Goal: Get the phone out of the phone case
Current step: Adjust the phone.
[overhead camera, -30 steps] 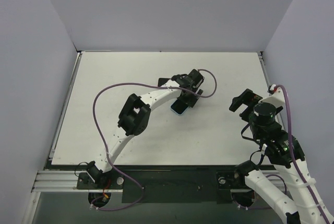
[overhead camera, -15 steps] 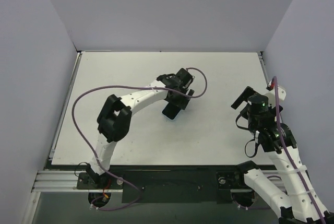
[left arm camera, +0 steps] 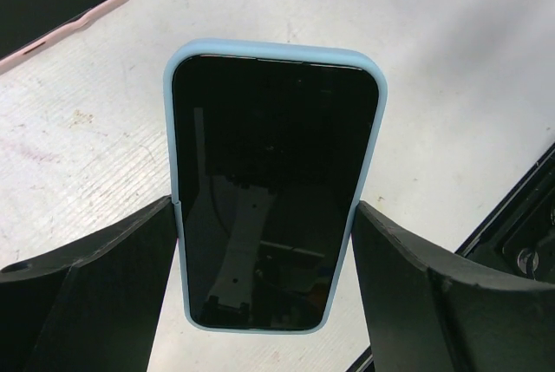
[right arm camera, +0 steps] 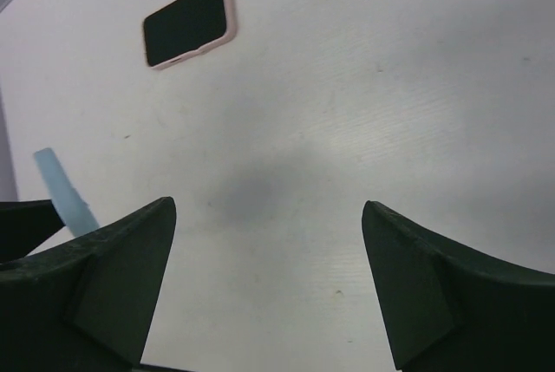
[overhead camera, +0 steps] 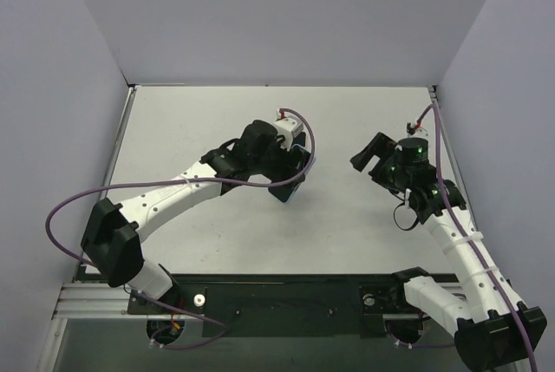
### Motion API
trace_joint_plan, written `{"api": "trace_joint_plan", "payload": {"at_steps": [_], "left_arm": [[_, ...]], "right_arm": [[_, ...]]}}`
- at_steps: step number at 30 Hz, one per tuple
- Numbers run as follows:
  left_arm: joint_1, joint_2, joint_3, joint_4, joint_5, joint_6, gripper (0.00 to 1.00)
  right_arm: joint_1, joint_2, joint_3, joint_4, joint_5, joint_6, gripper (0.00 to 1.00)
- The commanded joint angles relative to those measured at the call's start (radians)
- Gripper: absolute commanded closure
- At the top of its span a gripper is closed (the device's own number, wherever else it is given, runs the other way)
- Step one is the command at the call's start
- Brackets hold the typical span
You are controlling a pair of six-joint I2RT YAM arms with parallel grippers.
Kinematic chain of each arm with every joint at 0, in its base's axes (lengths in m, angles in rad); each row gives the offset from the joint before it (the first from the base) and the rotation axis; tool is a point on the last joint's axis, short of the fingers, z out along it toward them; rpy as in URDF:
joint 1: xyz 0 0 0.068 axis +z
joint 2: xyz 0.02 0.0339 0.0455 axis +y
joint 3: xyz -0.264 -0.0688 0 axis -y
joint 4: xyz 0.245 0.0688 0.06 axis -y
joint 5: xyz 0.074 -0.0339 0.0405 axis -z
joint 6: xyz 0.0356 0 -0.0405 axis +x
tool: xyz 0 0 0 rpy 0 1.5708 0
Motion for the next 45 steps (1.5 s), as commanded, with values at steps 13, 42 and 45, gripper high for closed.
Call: {"api": "trace_joint_plan", "payload": {"at_steps": [13,42,45], "left_arm": [[-0.091,-0.070,-0.001,0.172,0.054,0.010,1.00],[-0.080,-0.103,0.054,0.120,0.107,-0.042,0.51],[-0.035,-0.172,-0.027,0.221,0.141,-0.087,0.31]], "right_arm": [[0.201,0.191,-0.021,0.351,-0.276,0.115,0.50],[0.252,0.086,-0.087,0.391,-0.265,0.078,1.00],[0.191,0.048,-0.091,0.400,-0.365,0.074,1.00]]}}
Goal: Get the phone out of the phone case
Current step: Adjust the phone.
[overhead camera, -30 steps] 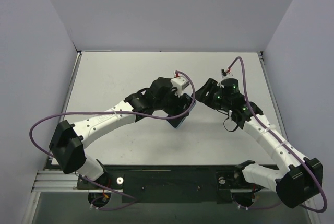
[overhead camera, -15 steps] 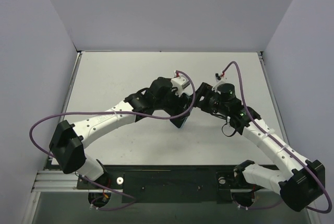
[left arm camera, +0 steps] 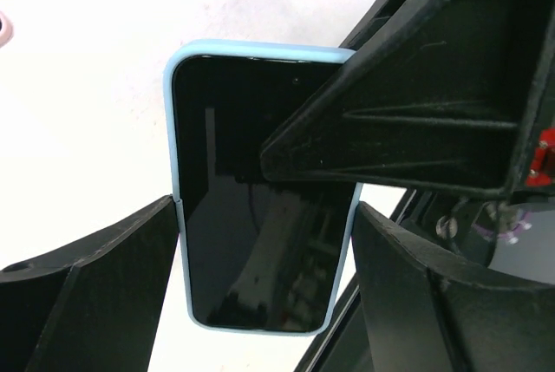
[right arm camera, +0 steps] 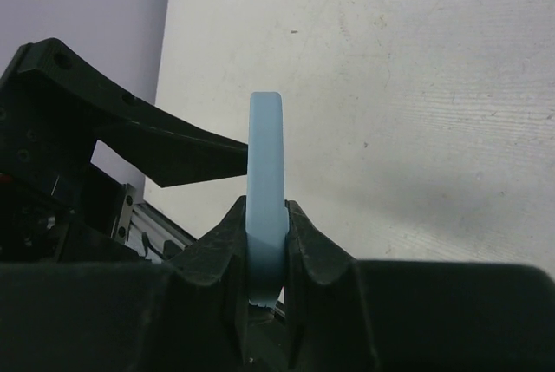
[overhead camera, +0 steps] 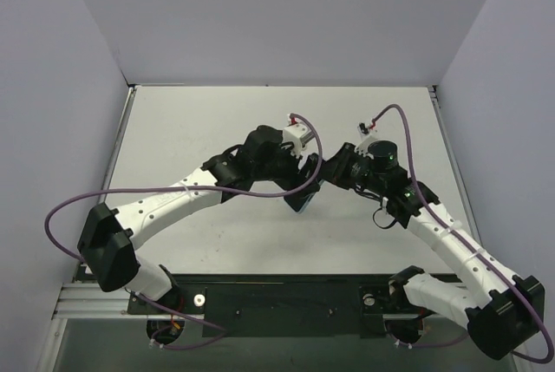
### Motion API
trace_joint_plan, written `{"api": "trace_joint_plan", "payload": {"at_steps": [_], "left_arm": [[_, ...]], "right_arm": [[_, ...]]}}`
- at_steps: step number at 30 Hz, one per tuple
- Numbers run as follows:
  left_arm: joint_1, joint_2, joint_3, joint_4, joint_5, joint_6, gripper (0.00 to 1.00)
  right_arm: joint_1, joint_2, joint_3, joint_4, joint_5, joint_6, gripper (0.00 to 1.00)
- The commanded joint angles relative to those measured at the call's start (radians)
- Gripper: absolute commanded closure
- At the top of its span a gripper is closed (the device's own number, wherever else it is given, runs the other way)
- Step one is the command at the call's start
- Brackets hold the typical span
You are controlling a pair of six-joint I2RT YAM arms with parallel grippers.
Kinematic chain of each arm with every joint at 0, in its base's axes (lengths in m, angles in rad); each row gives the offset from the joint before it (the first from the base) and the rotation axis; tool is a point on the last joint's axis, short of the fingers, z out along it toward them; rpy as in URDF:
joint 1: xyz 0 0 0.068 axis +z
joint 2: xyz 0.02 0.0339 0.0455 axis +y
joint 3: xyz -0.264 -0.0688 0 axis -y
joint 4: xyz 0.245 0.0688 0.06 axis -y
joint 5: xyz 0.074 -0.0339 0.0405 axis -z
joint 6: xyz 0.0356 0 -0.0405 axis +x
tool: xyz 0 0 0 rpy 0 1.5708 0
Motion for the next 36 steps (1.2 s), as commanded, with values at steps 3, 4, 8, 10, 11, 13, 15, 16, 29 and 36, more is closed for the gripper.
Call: {"api": "trace_joint_plan", "payload": {"at_steps": [3,4,8,10,11,13,15,16,29,36], "left_arm": [[0.103,-0.219,-0.081,0.295,0.058,-0.151,0.28],[0.129,-0.245,-0.111,0.360,0.069,-0.165,0.28],[0.180,-0.261,-0.141,0.412,0.109,-0.210,0.28],[0.184,-0.240,-0.121,0.415,0.174,-0.208,0.27],[0.183,-0.230,-0.109,0.414,0.198,-0.216,0.25],[0.189,-0.183,-0.081,0.415,0.284,-0.240,0.23],[0.196,-0.143,-0.073,0.443,0.373,-0.295,0.30],[0.201,-0.128,-0.079,0.496,0.417,-0.315,0.32],[0.216,-0.063,-0.145,0.812,0.603,-0.575,0.36],[0.216,-0.039,-0.161,0.897,0.632,-0.671,0.29]], "right_arm": [[-0.123,-0.107,-0.009,0.008,-0.080,-0.028,1.00],[-0.131,-0.134,-0.015,0.008,-0.091,-0.031,1.00],[-0.148,-0.209,-0.022,-0.007,-0.078,-0.051,1.00],[-0.157,-0.219,-0.016,-0.012,-0.076,-0.052,1.00],[-0.160,-0.219,-0.013,-0.012,-0.079,-0.048,1.00],[-0.162,-0.237,-0.001,-0.004,-0.090,-0.051,1.00],[-0.163,-0.265,0.008,0.011,-0.084,-0.057,1.00],[-0.163,-0.275,0.013,0.008,-0.074,-0.074,1.00],[-0.186,-0.340,0.189,-0.176,0.079,-0.123,1.00],[-0.237,-0.305,0.191,-0.057,-0.063,0.000,1.00]]}}
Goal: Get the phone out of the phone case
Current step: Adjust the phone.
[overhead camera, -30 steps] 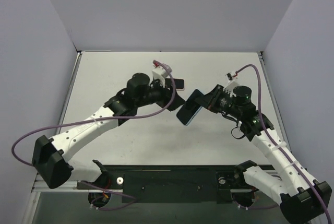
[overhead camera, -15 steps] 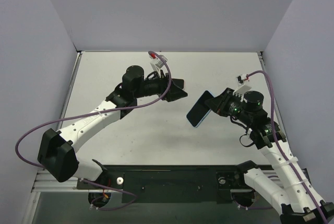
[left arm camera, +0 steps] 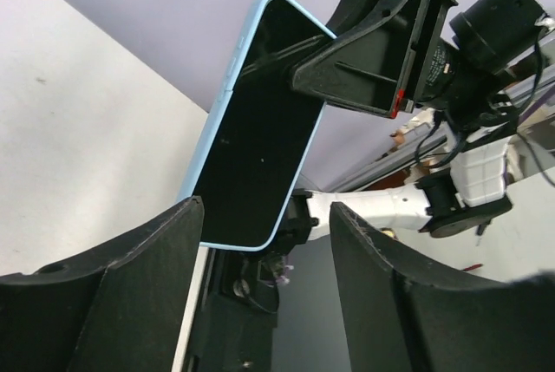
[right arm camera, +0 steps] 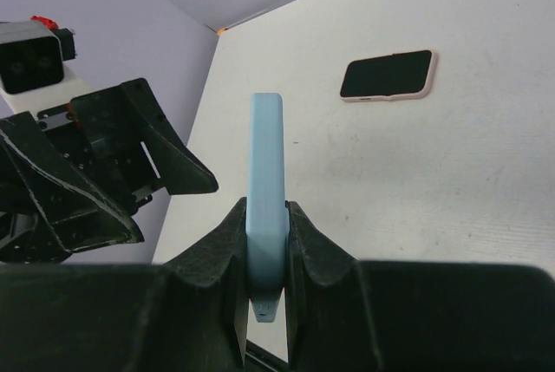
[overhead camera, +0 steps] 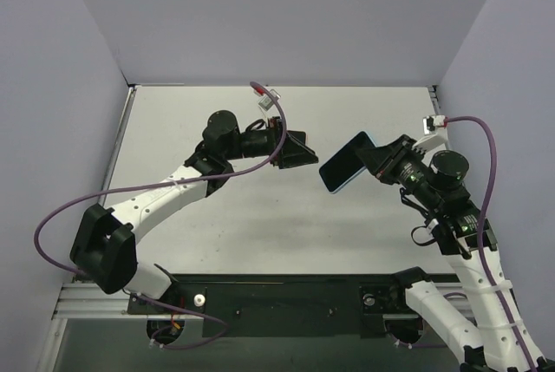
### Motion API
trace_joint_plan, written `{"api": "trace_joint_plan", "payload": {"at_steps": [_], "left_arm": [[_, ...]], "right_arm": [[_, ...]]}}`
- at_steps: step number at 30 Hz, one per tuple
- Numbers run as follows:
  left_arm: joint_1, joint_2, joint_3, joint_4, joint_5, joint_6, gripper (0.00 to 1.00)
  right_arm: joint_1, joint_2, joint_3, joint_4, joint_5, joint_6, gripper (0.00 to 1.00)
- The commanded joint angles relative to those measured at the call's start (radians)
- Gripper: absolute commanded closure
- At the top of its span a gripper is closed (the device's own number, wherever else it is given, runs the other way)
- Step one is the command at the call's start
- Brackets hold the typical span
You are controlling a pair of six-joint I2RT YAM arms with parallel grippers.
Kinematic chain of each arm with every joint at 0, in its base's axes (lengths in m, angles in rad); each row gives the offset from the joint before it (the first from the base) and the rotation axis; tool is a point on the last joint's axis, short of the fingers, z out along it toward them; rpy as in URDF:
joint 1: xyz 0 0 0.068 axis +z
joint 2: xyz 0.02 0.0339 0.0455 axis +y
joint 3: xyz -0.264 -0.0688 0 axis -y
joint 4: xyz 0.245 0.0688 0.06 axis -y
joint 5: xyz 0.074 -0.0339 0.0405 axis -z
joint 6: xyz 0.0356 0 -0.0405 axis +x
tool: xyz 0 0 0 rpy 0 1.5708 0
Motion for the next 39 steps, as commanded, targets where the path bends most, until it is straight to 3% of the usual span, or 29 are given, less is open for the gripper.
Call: {"api": "trace_joint_plan", "payload": {"at_steps": [1,3,7,12,14,19,25,28,30,33,35,39], "left_arm": [[0.002,0.016,0.010,0.099,0.036,-0.065,0.27],[-0.001,0.040,0.017,0.085,0.049,-0.062,0.23],[-0.024,0.099,0.039,0.124,0.119,-0.102,0.25],[-0.033,0.133,0.004,0.370,0.169,-0.298,0.45],[-0.030,0.143,-0.006,0.463,0.172,-0.355,0.46],[-0.015,0.131,0.007,0.347,0.155,-0.277,0.39],[-0.009,0.119,0.010,0.310,0.151,-0.255,0.44],[0.020,0.050,-0.021,0.330,0.091,-0.234,0.45],[0.036,-0.022,-0.033,0.193,0.012,-0.139,0.45],[0.039,-0.102,-0.026,-0.028,-0.126,0.089,0.35],[0.033,-0.133,-0.012,-0.130,-0.219,0.163,0.27],[0.031,-0.061,0.027,-0.129,-0.088,0.119,0.23]], "right_arm": [[-0.028,0.013,0.027,0.198,-0.101,0.110,1.00],[-0.031,0.022,0.019,0.247,-0.136,0.133,1.00],[-0.032,0.028,-0.007,0.332,-0.188,0.177,1.00],[-0.034,0.031,-0.031,0.413,-0.222,0.205,1.00],[-0.039,0.027,-0.046,0.447,-0.236,0.217,1.00],[-0.046,0.022,-0.047,0.478,-0.265,0.244,1.00],[-0.055,0.016,-0.047,0.539,-0.274,0.271,1.00],[-0.055,0.019,-0.013,0.423,-0.265,0.196,1.00],[-0.055,0.002,-0.016,0.397,-0.262,0.182,1.00],[-0.055,-0.010,-0.022,0.390,-0.285,0.179,1.00],[-0.054,-0.019,-0.033,0.422,-0.299,0.190,1.00],[-0.055,-0.010,-0.042,0.510,-0.300,0.233,1.00]]}}
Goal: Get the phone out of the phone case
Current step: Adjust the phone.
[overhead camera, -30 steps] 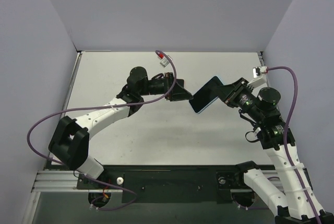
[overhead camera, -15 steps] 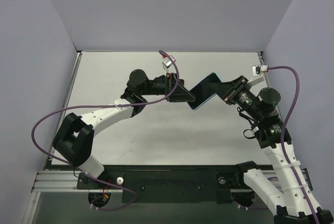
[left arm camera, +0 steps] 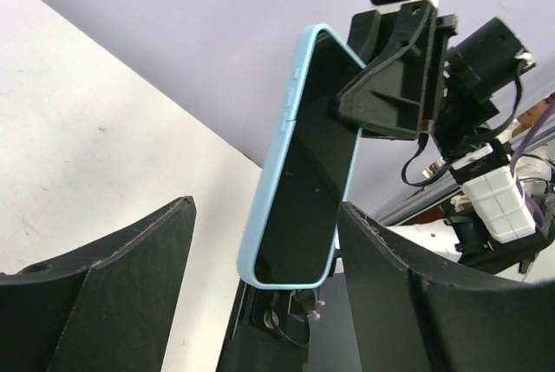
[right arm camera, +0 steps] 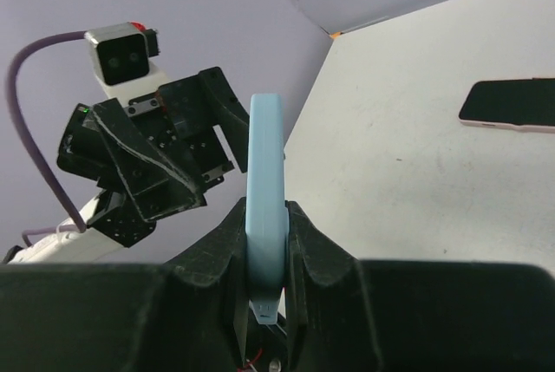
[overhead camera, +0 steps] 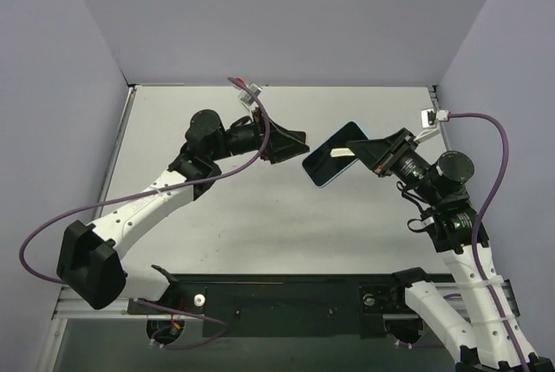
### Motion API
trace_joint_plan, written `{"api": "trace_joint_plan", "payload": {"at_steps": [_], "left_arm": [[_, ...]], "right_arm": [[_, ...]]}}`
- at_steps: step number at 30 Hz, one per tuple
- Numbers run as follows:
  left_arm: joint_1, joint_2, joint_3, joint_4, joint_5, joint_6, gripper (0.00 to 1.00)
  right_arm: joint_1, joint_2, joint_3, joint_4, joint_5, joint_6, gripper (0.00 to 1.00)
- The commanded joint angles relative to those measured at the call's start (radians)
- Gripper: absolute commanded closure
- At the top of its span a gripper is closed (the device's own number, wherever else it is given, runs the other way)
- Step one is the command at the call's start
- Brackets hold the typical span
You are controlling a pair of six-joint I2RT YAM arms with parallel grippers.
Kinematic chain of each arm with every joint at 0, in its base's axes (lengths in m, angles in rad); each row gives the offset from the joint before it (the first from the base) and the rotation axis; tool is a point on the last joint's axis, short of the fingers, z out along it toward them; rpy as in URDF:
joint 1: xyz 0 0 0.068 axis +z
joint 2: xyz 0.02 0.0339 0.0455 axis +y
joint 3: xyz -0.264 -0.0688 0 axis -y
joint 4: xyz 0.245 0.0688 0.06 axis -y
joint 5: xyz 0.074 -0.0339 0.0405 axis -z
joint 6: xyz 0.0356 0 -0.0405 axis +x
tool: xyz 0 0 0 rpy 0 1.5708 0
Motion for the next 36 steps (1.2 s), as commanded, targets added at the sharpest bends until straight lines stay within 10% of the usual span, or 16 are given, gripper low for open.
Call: {"api": "trace_joint_plan", "payload": {"at_steps": [1,8,19,26,33,36], "left_arm": [[-0.007,0.088,0.059,-0.032,0.062,0.049,0.23],[-0.025,0.182,-0.010,0.609,0.281,-0.386,0.29],[-0.057,0.162,0.001,0.633,0.317,-0.366,0.99],[-0.057,0.161,-0.005,0.613,0.303,-0.360,1.00],[-0.057,0.153,-0.003,0.620,0.317,-0.361,1.00],[-0.057,0.150,-0.006,0.620,0.312,-0.361,1.00]], "right_arm": [[0.003,-0.007,0.037,0.222,-0.044,0.076,1.00],[0.004,0.016,0.012,0.322,-0.038,0.116,1.00],[0.017,0.030,0.012,0.207,-0.070,0.005,0.93],[0.119,0.109,0.046,0.213,-0.073,-0.030,0.76],[0.124,0.136,0.043,0.254,-0.044,-0.013,0.96],[0.121,0.117,0.021,0.283,-0.038,-0.007,0.90]]}}
